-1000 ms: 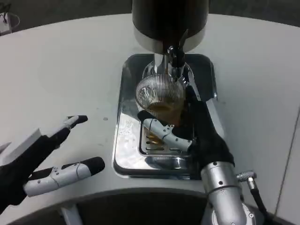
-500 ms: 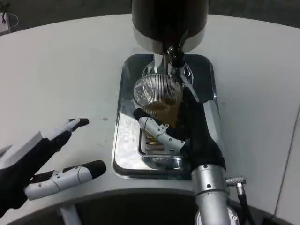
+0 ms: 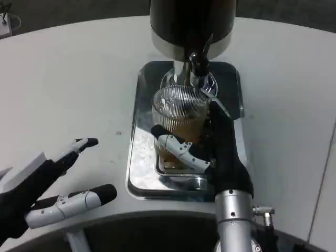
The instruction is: Grasp the cup under the faucet to collect the drink, then remove the cup.
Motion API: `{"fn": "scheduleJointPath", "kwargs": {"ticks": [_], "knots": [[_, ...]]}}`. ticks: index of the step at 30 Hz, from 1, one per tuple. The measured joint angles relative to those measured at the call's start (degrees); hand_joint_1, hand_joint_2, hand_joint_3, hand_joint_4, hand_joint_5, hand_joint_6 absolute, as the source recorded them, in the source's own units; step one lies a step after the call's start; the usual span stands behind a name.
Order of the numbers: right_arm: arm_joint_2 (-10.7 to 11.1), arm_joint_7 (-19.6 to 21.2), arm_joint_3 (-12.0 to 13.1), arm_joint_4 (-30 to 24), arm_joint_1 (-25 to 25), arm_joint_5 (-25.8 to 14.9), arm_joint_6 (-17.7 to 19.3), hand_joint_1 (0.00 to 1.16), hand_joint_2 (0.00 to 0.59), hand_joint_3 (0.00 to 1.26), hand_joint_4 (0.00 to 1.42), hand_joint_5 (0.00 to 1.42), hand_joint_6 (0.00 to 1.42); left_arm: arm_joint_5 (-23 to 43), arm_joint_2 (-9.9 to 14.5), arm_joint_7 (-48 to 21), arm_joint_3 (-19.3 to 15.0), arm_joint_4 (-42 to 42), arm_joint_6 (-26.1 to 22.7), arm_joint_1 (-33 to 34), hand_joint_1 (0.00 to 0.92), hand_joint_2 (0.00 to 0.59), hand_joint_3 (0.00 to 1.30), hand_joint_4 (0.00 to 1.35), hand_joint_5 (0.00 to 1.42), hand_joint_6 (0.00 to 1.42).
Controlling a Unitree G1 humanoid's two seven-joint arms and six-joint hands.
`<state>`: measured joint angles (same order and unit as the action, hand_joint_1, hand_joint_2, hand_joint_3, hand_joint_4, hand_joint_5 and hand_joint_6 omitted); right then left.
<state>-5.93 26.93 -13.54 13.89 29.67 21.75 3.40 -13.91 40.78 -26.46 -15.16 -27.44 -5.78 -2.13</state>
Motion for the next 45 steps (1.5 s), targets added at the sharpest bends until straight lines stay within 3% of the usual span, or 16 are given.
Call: {"fn": "scheduleJointPath", "kwargs": {"ticks": [6, 19, 31, 45], "knots": [[-0.01, 2.04, 0.13, 0.48, 0.0, -1.32, 0.89, 0.89, 0.242, 0.57, 0.75, 0.9, 1.07, 0.06, 0.69, -0.02, -0.02, 0.12, 0.18, 0.09, 0.0, 0.064, 0.09, 0.0, 0.06, 0.19], [-0.11, 4.0, 1.18, -0.81, -0.82, -3.78, 0.86, 0.89, 0.228, 0.73, 0.99, 1.18, 1.34, 0.01, 0.72, -0.02, 0.67, 2.08, 0.61, 2.77, 0.0, 0.064, 0.09, 0.0, 0.07, 0.18], [-0.69, 0.67, 1.91, -10.12, -6.94, -5.14, -0.16, 0.9, 0.225, 0.85, 1.09, 1.28, 1.42, -0.21, 0.72, -0.01, 2.66, 4.35, 1.47, 5.26, 0.0, 0.064, 0.09, 0.01, 0.08, 0.18], [1.47, -6.85, 4.23, -20.01, -13.1, -5.81, -1.65, 0.89, 0.22, 0.87, 1.11, 1.3, 1.42, -0.3, 0.71, 0.0, 4.27, 6.19, 2.17, 8.45, 0.0, 0.064, 0.09, 0.01, 0.08, 0.18]]}}
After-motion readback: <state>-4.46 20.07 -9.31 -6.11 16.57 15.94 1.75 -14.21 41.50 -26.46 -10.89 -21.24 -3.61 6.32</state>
